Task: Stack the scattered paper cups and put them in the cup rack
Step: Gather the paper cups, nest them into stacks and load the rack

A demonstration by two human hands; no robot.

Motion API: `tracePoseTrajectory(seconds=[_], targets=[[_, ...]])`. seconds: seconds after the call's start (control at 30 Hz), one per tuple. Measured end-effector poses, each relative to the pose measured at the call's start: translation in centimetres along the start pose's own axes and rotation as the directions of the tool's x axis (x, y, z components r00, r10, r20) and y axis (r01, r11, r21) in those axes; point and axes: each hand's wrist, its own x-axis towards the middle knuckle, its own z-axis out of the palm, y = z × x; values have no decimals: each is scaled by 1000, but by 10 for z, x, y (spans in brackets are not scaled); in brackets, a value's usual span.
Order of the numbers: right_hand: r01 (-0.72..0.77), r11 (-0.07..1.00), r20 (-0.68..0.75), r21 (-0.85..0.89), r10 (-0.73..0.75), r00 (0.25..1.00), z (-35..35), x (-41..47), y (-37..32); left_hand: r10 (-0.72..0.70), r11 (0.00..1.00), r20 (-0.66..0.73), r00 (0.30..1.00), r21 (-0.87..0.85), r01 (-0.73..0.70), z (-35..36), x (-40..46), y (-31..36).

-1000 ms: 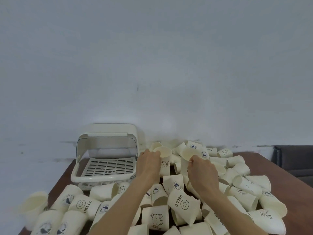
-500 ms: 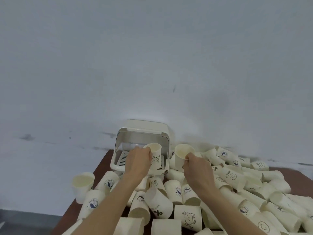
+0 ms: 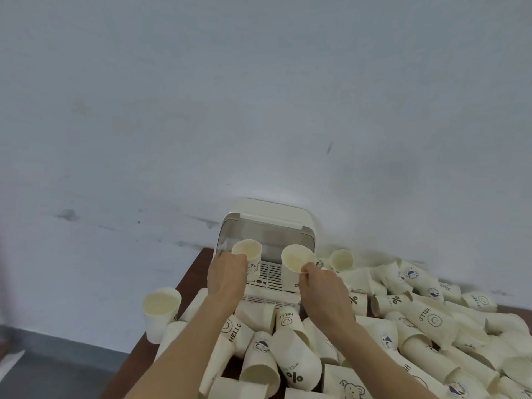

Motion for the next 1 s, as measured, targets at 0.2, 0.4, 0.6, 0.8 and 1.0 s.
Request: tracePoseTrajectory(seconds=[0.2,0.4,0.6,0.8,1.0], targets=[[-18,1000,34,4,18,999,25,14,-9,-17,1000,21,1000,11,17,19,1,-12],[-30,999,75,-45,34,997,44,25,-12,-5,1000,72,997,28,3,32,3,-19],[-81,997,98,-8,81,992,65,38,-13,24,999,107,994,39,-28,32,3,-15],[-119,993,171,25,113,979,84,46,-15,20,998,117,993,56,-27,31,2,-8],[-135,990,181,46,125,976,95,45,-14,20,991,151,988,124,-39,31,3,-5]])
